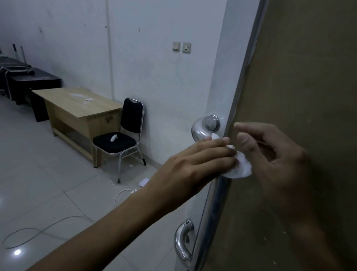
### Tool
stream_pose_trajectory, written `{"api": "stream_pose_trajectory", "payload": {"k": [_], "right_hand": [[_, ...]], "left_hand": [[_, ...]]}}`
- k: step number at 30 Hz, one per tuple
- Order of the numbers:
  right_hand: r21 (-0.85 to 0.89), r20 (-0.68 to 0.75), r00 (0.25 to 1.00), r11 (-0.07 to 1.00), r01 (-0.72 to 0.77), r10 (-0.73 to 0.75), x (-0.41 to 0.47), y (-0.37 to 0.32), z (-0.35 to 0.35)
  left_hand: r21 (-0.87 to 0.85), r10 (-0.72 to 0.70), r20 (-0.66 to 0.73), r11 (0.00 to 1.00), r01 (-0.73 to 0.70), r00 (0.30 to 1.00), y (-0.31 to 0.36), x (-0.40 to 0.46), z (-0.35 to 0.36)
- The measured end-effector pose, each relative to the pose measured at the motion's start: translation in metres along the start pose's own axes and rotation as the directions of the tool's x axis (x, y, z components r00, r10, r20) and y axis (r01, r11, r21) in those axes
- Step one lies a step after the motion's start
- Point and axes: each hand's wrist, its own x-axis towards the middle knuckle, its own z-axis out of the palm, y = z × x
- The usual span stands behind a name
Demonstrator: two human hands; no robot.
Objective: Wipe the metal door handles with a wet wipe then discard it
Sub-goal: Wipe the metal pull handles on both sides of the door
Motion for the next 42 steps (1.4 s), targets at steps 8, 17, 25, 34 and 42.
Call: {"api": "stream_pose_trajectory", "payload": {"k": [8,17,25,34,42], "right_hand": [[-0.324,-0.003,0.989,0.936,0.140,-0.149,-0.033,-0.011,0.032],[-0.643,0.273,0.962,0.747,0.169,0.017,0.007,-0.010,0.064],[-0.600,0.161,0.954,0.742,0.299,-0.254,-0.031,-0.007,0.050],[-0.773,0.363,0.929,0.579,0.260,0.067,0.018,-0.041,0.071],[-0.824,0.323,0.880,0.561,0.081,0.348,0.047,-0.039,0.077]], "left_hand": [[-0.286,-0.259,-0.166,0.936,0.205,0.951,-0.004,-0.010,-0.013],[-0.623,-0.692,-0.146,0.620,0.477,0.707,-0.015,-0.035,-0.019],[-0.731,-0.789,0.012,0.412,0.544,0.615,-0.021,-0.045,-0.018],[-0.745,-0.809,0.058,0.355,0.565,0.585,-0.023,-0.043,-0.015],[-0.723,-0.823,0.030,0.374,0.581,0.567,-0.017,-0.036,-0.016]]}}
